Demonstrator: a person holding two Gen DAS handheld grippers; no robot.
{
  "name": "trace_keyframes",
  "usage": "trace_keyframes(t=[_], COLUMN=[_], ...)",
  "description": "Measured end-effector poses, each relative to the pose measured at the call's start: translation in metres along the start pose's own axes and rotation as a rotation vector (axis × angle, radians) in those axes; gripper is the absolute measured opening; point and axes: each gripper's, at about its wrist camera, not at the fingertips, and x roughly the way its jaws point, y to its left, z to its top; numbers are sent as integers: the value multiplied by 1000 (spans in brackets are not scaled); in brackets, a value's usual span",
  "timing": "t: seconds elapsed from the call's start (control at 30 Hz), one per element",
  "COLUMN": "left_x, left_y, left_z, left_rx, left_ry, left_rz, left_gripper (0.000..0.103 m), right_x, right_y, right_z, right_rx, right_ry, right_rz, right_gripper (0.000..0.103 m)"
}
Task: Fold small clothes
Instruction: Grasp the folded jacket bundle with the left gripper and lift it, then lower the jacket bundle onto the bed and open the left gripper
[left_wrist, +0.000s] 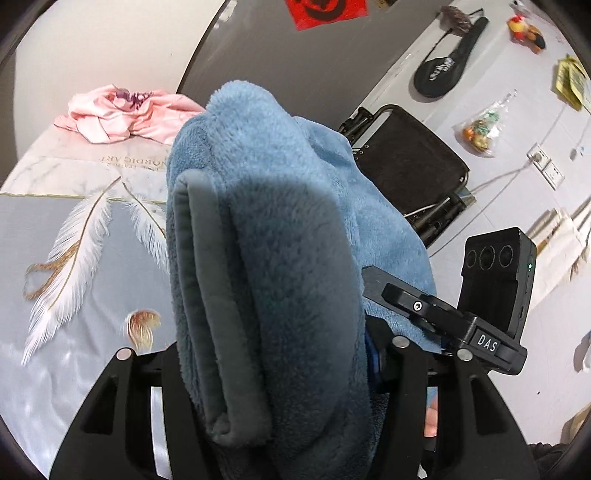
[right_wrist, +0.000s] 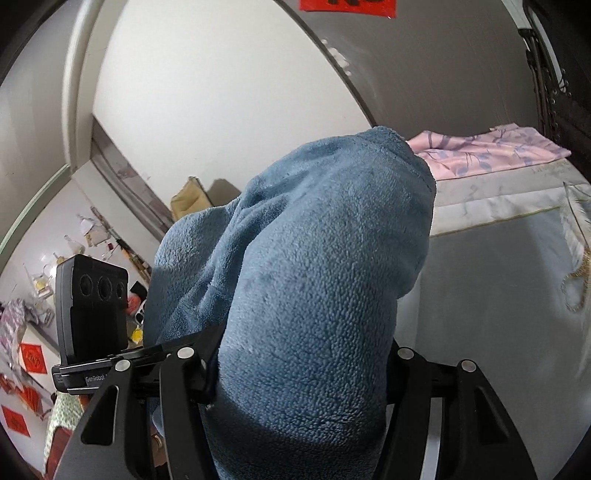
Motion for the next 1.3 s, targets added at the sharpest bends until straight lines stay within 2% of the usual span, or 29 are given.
trace_keyframes(t=[0.13,0.27,0.43,0.7,0.87,0.93,0.97,1.0,1.1,1.23,1.3], left_x=[-23,-38,-42,1,40,57,64,68,69,63,49], left_y=[-16,-23,-22,15,38,49,54,61,70,68,64], left_z=[-31,-57,-90,-128,-145,-153,-157,-160,-161,-157,-153], left_rx=[16,24,26,-71,-101,-108,-110,-128,-159,-156,-154], left_ry=[-27,-27,-5,91,169,201,202,199,196,214,197], left_rz=[6,9,15,-3,51,76,82,61,24,50,72], left_gripper=[55,55,55,55,55,58,64,68,71,72,72], right_x=[-28,-40,-49,-26,8,24,31,34,36,33,23], right_y=[19,30,32,4,-27,-39,-46,-51,-60,-60,-55], right_z=[-24,-47,-76,-116,-139,-150,-157,-161,-163,-160,-154], right_rx=[-41,-60,-68,-19,30,48,47,44,65,59,38], right_ry=[-10,-15,33,144,218,257,268,268,273,273,253], right_rz=[12,21,35,-9,-57,-91,-112,-111,-73,-79,-97], right_gripper=[61,61,61,61,61,61,64,66,70,73,74])
